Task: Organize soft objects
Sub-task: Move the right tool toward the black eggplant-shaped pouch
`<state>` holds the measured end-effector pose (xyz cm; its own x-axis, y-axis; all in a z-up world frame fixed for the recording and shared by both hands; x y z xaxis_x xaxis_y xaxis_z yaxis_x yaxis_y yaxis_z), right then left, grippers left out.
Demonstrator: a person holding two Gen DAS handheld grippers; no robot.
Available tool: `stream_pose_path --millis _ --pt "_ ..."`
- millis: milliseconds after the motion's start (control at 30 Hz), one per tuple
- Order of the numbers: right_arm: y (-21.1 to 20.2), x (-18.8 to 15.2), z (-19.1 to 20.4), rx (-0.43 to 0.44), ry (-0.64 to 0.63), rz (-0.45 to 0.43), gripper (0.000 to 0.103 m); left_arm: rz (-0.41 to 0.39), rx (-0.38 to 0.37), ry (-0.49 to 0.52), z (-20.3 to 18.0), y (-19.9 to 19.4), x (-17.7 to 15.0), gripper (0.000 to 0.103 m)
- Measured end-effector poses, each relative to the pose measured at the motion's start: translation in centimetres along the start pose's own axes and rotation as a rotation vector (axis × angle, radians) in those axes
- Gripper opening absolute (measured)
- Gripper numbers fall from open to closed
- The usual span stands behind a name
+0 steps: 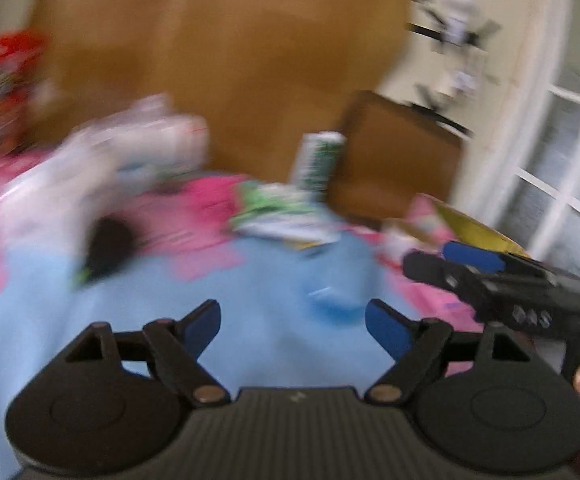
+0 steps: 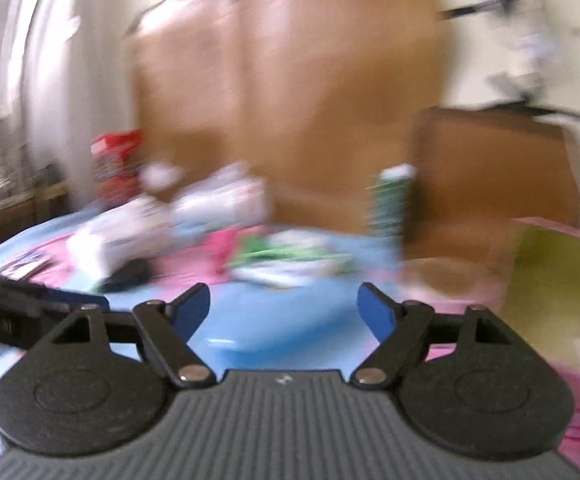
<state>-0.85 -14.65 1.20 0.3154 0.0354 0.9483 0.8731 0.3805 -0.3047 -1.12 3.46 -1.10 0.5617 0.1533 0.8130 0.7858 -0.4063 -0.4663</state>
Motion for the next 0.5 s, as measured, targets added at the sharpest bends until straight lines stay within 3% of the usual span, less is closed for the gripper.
stream_pose_path --millis 67,233,367,467,500 --pt "3.6 0.3 3.7 0.088 -0.005 0.057 0.076 -0.019 0.044 -0.062 3.0 -1.8 -0.7 0.082" --pt "10.8 0.3 10.9 0.194 0.008 0.176 0.077 -0.084 0.107 -0.134 7.9 -6.0 -1.2 0.082" --pt "14.8 -0.2 13.8 0.198 0.033 0.263 0.087 -0.100 0.121 -0.165 9.2 -7.3 -1.4 0.084" --pt "16.8 -1.4 14.0 0.137 0.015 0.311 0.086 -0.095 0.119 -0.195 10.0 -7.4 -1.7 0.084" --pt "16.8 -1.6 13.9 0.157 0.042 0.299 0.081 -0.095 0.116 -0.204 10.2 -7.5 -1.8 0.084"
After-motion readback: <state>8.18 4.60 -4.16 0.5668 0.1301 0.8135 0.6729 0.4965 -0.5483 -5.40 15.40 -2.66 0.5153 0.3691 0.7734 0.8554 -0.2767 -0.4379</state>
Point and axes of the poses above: each gripper's, at about its wrist camera, not at the fingertips, and y roughly the way its jaws point, z to its left, x to its top, the point moved 9 cm from there along y, roughly the way its jaws point
